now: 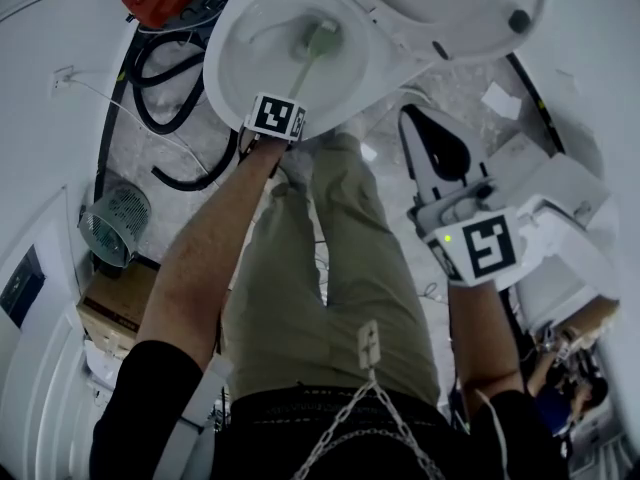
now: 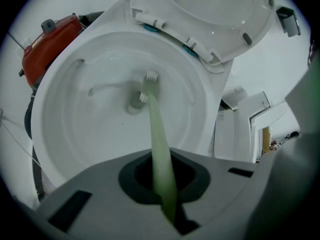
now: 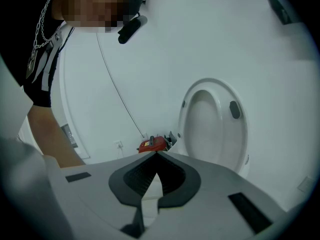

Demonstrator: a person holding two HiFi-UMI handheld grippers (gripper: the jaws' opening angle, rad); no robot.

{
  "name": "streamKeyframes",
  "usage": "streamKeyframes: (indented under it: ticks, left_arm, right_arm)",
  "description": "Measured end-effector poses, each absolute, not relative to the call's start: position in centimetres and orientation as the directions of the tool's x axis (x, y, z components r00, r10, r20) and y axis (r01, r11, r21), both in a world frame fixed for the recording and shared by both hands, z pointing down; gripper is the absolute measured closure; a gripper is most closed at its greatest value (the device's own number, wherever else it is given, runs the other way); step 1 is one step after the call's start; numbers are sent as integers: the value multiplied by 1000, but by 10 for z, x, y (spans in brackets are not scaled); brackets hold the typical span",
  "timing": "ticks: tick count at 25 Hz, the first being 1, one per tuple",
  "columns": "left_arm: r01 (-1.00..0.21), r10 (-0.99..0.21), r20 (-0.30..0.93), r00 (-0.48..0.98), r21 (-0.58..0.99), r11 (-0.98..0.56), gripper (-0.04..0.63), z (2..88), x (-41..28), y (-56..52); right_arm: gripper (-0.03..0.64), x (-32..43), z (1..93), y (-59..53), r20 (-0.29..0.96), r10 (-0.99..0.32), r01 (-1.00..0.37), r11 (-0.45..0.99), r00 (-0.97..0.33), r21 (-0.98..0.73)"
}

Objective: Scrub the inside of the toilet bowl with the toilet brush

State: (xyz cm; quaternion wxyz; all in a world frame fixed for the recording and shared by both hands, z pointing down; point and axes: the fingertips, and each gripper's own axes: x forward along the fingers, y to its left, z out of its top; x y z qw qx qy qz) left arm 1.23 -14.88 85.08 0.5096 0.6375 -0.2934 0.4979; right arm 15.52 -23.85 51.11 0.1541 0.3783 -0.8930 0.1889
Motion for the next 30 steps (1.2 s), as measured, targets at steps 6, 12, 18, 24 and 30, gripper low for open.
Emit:
streamKeyframes:
  ticks: [6, 12, 18, 24, 30]
  left_arm:
    - [-849, 185, 927, 328, 375, -372, 595, 845, 14, -127]
    - [-825, 226, 920, 320, 388, -411, 595, 839, 7, -110]
    - [-819, 281, 910, 306, 402, -409, 595, 830, -8, -89]
    - [-823, 326, 891, 317, 429, -372, 595, 828, -22, -70]
    - [-851, 337, 880, 334, 435, -295, 595, 830, -43, -61]
  right_arm:
    - [614, 142, 506, -223, 433, -615, -744, 617, -659, -258]
    - [614, 128, 503, -206, 454, -605, -749, 598, -655, -285]
    - [614, 115, 500, -193, 451, -601, -744, 606, -660, -281]
    - [614, 100, 489, -189, 431, -609, -740, 611, -666, -281]
    - [614, 93, 483, -181, 425, -616, -744, 607, -663, -280]
